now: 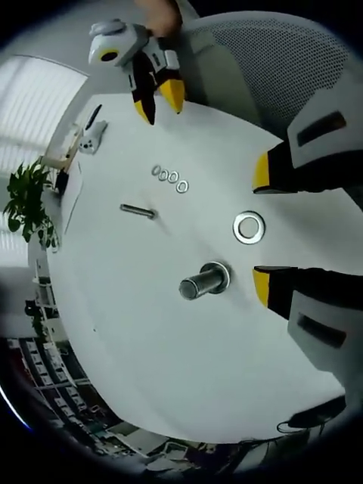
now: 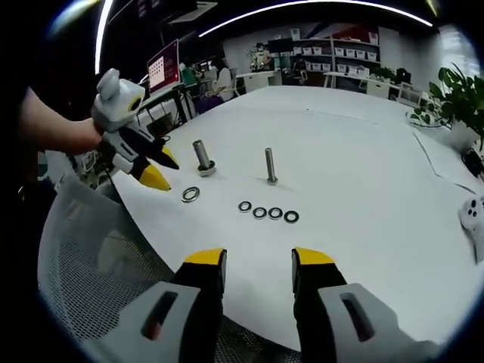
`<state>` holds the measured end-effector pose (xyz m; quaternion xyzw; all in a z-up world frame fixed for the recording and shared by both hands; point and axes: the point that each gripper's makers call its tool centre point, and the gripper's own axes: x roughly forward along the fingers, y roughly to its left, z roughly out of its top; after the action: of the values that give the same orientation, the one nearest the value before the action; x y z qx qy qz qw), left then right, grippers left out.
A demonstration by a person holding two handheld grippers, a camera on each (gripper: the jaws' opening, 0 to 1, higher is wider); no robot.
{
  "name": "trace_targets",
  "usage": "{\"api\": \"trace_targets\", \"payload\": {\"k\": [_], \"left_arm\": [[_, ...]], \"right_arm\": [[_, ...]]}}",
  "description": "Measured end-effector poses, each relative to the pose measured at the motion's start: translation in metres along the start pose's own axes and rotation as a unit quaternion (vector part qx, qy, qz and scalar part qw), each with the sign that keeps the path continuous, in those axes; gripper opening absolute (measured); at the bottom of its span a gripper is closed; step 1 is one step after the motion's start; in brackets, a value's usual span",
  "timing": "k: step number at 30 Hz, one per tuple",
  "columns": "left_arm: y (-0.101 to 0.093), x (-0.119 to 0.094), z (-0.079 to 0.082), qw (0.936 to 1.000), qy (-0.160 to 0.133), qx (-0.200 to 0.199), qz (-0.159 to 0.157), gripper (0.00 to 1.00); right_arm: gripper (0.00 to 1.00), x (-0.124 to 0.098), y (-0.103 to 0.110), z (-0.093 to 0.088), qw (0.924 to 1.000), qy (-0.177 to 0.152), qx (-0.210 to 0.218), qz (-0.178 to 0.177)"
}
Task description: Place the washer onto the threaded stud by aligning its center hole with the stud, sliding it down to the base, and recovering from edge contact or off-axis alignment until the washer reaches the visible bottom stop.
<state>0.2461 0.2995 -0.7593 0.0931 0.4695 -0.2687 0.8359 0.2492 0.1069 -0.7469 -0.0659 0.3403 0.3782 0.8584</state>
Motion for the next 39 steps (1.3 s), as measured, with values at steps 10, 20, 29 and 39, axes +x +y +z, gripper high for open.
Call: {"api": "trace_targets", "payload": {"k": [10,20,29,39], "left_arm": [[0.0,0.012,0.001,0.9996,0.016,0.023,-0.006,0.37],[-0.004,0.025,-0.005,0.9969,0.052,0.057,-0.014,0.37],[-0.01,0.035,-0.006,0.9884,0.085,0.125,-0.021,0.34],[-0.011,0.041,-0.01,0.9815,0.106,0.158,-0.023,0.29]], "right_arm": [[0.37,0.0,-0.001,0.001,1.0,-0.007,0.005,-0.006],[0.37,0.001,0.0,0.0,1.0,-0.005,0.006,-0.005],[0.37,0.002,-0.002,-0.001,0.9999,-0.005,0.007,-0.007],[0.37,0.002,-0.003,-0.001,0.9999,-0.004,0.007,-0.006]]}}
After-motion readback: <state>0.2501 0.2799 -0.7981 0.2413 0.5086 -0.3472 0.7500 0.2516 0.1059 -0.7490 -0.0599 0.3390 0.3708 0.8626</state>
